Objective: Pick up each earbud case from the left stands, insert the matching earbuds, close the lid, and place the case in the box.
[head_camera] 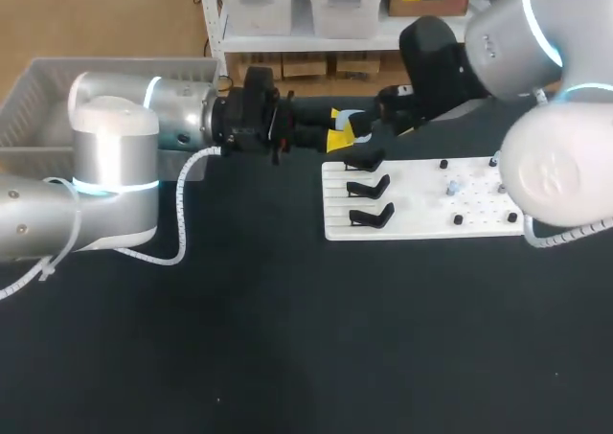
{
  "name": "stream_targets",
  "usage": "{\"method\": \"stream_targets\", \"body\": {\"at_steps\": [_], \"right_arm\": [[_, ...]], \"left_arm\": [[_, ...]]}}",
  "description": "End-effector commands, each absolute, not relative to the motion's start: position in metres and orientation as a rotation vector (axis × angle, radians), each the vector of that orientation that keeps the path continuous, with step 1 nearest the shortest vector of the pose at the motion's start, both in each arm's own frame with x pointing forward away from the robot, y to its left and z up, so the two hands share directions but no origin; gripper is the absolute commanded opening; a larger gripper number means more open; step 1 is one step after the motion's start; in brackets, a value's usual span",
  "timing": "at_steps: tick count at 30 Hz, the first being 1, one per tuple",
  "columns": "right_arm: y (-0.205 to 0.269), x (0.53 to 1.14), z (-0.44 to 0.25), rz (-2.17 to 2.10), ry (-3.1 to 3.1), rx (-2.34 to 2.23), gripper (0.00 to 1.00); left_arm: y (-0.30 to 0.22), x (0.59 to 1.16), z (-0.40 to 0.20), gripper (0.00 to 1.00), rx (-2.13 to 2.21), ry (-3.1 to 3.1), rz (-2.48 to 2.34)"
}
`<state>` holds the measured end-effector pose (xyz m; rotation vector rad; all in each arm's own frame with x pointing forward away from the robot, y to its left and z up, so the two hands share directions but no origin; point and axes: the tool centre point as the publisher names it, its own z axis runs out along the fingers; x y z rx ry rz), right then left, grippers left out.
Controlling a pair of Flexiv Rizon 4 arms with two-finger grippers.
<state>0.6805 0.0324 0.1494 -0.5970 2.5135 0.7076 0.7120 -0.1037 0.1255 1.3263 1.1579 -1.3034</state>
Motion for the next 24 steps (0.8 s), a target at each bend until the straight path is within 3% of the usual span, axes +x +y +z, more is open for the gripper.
{"method": "stream_targets", "body": {"at_steps": [1, 24], "right_arm": [[0.034, 0.686, 0.146, 0.725, 2.531, -0.608, 1.00], [0.022, 0.706, 0.130, 0.636, 2.581, -0.544, 1.00]], "left_arm": [[-0.104, 0.712, 0.124, 0.00, 1.324, 1.155, -1.301], [-0.104, 0.712, 0.124, 0.00, 1.324, 1.155, -1.301]]}}
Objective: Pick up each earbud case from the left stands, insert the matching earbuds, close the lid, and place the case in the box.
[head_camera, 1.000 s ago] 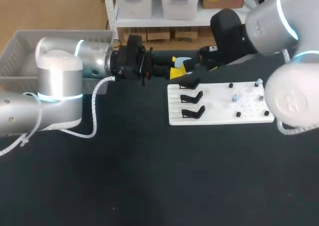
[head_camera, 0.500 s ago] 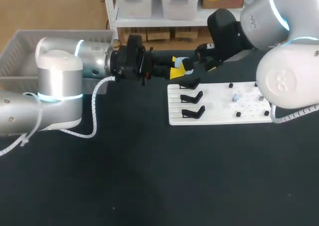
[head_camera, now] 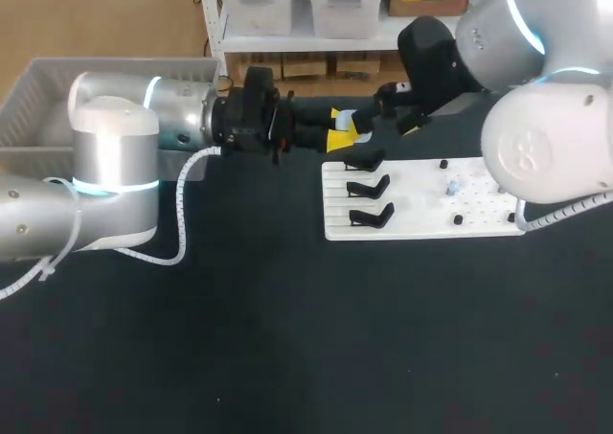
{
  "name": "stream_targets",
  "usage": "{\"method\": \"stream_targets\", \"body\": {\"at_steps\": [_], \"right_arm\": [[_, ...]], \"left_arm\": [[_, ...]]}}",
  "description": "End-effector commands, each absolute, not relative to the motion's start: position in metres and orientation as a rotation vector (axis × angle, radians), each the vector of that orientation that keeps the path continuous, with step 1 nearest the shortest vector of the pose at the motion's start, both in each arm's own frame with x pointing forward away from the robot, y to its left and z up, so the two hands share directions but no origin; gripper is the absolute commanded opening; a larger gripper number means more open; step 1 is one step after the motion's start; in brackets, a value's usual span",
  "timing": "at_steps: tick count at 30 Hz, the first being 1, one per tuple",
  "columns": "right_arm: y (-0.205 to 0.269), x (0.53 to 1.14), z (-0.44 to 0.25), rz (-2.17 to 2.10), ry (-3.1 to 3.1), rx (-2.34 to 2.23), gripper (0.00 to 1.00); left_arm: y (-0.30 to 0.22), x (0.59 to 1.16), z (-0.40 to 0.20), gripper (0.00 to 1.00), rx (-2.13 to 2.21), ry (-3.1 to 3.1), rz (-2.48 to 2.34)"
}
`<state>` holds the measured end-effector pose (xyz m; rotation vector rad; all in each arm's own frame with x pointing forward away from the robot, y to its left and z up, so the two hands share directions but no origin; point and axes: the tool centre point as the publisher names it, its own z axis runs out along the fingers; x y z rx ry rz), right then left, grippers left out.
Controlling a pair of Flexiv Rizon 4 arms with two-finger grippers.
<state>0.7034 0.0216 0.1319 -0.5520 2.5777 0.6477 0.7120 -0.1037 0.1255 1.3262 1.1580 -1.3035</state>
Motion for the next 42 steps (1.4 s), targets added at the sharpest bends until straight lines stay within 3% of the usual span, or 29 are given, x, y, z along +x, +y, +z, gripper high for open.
{"method": "stream_targets", "body": {"at_steps": [1, 20, 32, 42], "right_arm": [[0.021, 0.707, 0.130, 0.634, 2.583, -0.541, 1.00], [-0.003, 0.715, 0.163, 0.518, 2.461, -0.483, 1.00], [-0.071, 0.717, 0.171, -0.014, 2.535, -0.515, 1.00], [-0.120, 0.713, 0.138, -0.120, 2.714, -0.491, 1.00]], "left_arm": [[-0.104, 0.712, 0.124, 0.00, 1.324, 1.155, -1.301], [-0.104, 0.712, 0.124, 0.00, 1.324, 1.155, -1.301], [-0.104, 0.712, 0.124, 0.00, 1.324, 1.155, -1.301], [-0.104, 0.712, 0.124, 0.00, 1.324, 1.155, -1.301]]}}
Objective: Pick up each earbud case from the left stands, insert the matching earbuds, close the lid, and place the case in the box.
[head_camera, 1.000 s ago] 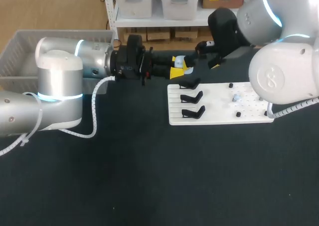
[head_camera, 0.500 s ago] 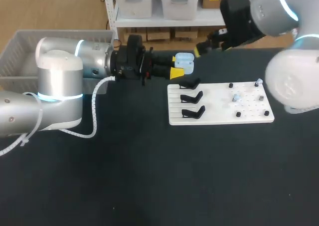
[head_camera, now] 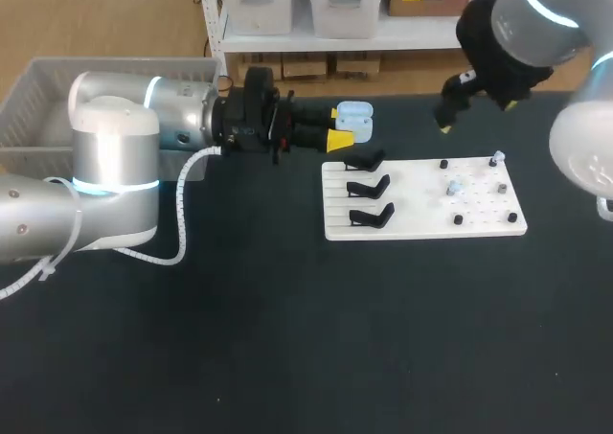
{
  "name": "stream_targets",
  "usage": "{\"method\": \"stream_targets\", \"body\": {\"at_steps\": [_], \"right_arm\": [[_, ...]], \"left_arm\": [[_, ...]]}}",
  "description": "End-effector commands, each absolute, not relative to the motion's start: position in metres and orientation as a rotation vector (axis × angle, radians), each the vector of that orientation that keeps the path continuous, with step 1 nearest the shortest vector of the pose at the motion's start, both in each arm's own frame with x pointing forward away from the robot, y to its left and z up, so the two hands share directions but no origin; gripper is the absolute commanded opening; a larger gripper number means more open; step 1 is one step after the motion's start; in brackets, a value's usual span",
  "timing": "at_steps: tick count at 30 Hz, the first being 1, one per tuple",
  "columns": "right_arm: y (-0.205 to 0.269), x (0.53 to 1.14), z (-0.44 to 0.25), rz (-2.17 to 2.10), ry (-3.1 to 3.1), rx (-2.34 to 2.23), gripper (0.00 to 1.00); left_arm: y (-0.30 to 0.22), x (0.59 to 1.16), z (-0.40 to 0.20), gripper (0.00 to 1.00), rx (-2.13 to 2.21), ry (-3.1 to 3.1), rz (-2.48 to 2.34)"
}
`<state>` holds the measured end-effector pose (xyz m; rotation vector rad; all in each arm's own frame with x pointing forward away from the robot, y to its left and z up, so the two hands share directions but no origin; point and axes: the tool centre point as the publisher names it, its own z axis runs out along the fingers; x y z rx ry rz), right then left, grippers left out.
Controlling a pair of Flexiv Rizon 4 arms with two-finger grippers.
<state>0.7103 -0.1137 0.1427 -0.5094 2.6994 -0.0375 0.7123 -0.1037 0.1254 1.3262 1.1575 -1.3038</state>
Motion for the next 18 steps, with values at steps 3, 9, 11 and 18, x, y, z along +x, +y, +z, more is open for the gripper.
{"method": "stream_targets", "body": {"at_steps": [3, 9, 11, 18], "right_arm": [[-0.134, 0.714, 0.129, -0.119, 2.753, -0.484, 1.00], [-0.157, 0.717, 0.109, -0.085, 2.817, -0.484, 1.00], [-0.162, 0.717, 0.103, -0.063, 2.834, -0.501, 1.00], [-0.170, 0.723, 0.085, -0.014, 2.869, -0.566, 1.00]], "left_arm": [[-0.104, 0.712, 0.124, 0.00, 1.324, 1.155, -1.301], [-0.104, 0.712, 0.124, 0.00, 1.324, 1.155, -1.301], [-0.104, 0.712, 0.124, 0.00, 1.324, 1.155, -1.301], [-0.104, 0.712, 0.124, 0.00, 1.324, 1.155, -1.301]]}}
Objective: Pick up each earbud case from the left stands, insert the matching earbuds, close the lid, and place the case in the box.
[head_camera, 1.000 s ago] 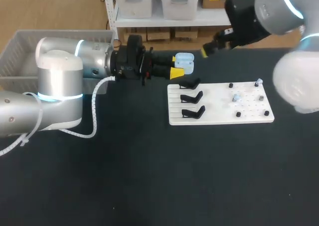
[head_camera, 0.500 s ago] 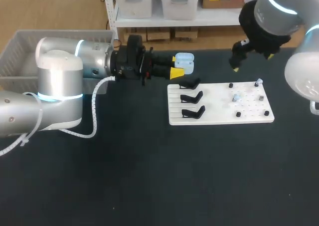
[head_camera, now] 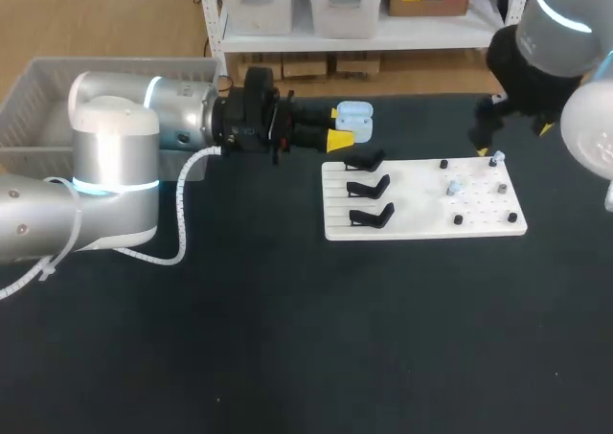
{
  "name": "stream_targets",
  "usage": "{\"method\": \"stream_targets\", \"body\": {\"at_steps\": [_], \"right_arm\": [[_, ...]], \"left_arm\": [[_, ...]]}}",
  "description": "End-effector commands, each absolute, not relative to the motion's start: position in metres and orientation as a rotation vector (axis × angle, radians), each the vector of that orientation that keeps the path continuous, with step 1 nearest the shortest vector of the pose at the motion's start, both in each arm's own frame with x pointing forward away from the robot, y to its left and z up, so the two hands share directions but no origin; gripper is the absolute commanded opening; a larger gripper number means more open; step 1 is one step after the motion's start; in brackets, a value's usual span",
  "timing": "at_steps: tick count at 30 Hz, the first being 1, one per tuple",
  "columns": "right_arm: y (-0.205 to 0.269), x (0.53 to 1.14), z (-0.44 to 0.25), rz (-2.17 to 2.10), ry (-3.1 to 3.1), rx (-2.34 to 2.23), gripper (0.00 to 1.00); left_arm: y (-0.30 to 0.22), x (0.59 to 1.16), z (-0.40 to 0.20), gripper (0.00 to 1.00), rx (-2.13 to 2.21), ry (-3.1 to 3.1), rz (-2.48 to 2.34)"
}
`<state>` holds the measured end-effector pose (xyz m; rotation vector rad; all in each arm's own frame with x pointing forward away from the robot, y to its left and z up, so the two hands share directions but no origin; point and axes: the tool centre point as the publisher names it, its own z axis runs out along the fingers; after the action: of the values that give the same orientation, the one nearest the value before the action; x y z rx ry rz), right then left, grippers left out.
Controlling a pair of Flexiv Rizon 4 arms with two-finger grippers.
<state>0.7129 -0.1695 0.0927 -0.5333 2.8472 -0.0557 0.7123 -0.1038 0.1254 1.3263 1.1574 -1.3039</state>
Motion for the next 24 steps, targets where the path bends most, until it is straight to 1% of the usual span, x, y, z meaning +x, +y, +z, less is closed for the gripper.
{"method": "stream_targets", "body": {"at_steps": [1, 11, 12, 13, 17, 19, 22, 23, 24], "right_arm": [[-0.171, 0.724, 0.081, -0.037, 2.867, -0.589, 1.00], [-0.179, 0.729, 0.054, -0.060, 2.858, -0.685, 0.99], [-0.179, 0.730, 0.052, -0.060, 2.856, -0.691, 0.95], [-0.179, 0.731, 0.051, -0.062, 2.853, -0.703, 0.93], [-0.178, 0.735, 0.047, -0.058, 2.846, -0.721, 0.78], [-0.178, 0.738, 0.045, -0.058, 2.844, -0.731, 0.76], [-0.177, 0.740, 0.043, -0.065, 2.839, -0.749, 0.49], [-0.177, 0.741, 0.043, -0.066, 2.839, -0.751, 0.47], [-0.178, 0.742, 0.042, -0.066, 2.837, -0.754, 0.47]], "left_arm": [[-0.104, 0.712, 0.124, 0.00, 1.324, 1.155, -1.301], [-0.104, 0.712, 0.124, 0.00, 1.324, 1.155, -1.301], [-0.104, 0.712, 0.124, 0.00, 1.324, 1.155, -1.301], [-0.104, 0.712, 0.124, 0.00, 1.324, 1.155, -1.301], [-0.104, 0.712, 0.124, 0.00, 1.324, 1.155, -1.301], [-0.104, 0.712, 0.124, 0.00, 1.324, 1.155, -1.301], [-0.104, 0.712, 0.124, 0.00, 1.324, 1.155, -1.301], [-0.104, 0.712, 0.124, 0.00, 1.324, 1.155, -1.301], [-0.104, 0.712, 0.124, 0.00, 1.324, 1.155, -1.301]]}}
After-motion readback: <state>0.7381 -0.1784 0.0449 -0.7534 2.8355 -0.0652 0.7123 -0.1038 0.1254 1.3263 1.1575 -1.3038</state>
